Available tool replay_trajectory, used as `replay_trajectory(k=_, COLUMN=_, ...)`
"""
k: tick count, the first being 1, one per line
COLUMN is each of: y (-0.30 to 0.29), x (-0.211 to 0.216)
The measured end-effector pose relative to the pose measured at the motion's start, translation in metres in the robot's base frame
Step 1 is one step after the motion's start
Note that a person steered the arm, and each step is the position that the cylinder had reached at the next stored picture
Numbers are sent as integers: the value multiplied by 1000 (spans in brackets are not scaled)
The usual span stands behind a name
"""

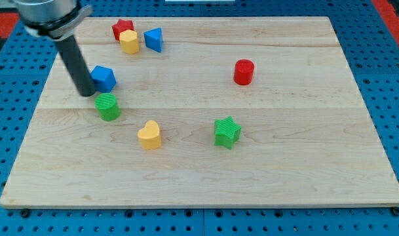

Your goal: Place the red star above the blue triangle

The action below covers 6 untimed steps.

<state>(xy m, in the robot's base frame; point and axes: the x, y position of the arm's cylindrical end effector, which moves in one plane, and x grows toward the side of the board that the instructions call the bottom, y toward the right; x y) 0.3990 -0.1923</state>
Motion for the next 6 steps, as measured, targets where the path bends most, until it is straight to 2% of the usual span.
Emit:
replay_trajectory(k=1, y=21, x=-25)
replay_trajectory(k=2, y=21, x=-24)
replay_trajectory(k=3, y=9, x=-21)
replay_trajectory(k=5, y=-71, x=-31)
replay_trajectory(k=6, y=-65, x=-71)
